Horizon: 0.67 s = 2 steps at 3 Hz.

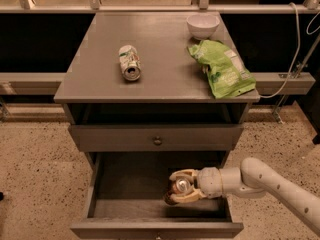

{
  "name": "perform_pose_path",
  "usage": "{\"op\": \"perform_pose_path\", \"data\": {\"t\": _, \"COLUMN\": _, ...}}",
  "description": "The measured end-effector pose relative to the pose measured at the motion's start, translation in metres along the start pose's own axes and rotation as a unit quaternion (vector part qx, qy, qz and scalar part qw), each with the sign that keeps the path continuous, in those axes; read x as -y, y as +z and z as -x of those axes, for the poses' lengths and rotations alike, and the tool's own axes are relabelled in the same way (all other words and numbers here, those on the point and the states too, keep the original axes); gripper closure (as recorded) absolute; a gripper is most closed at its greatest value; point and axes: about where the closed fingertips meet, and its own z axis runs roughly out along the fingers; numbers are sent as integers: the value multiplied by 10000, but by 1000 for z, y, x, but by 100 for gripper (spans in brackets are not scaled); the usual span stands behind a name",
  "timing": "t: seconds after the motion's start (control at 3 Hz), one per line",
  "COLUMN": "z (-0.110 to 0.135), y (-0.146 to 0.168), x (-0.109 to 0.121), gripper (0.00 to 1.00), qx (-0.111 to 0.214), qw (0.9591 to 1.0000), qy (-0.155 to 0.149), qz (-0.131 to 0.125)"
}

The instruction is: Place orange can into middle drawer

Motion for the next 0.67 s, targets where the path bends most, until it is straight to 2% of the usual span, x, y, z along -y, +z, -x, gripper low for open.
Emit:
{"op": "perform_pose_path", "data": {"t": 0.33, "z": -37, "y": 22, "x": 28, "gripper": 82, "qx": -553, "qw": 9977, "qy": 164, "qz": -368}}
{"op": "perform_pose_path", "data": {"t": 0.67, "z": -87, "y": 45, "x": 46, "gripper": 58, "qx": -1336, "qw": 9877, "qy": 692, "qz": -427}}
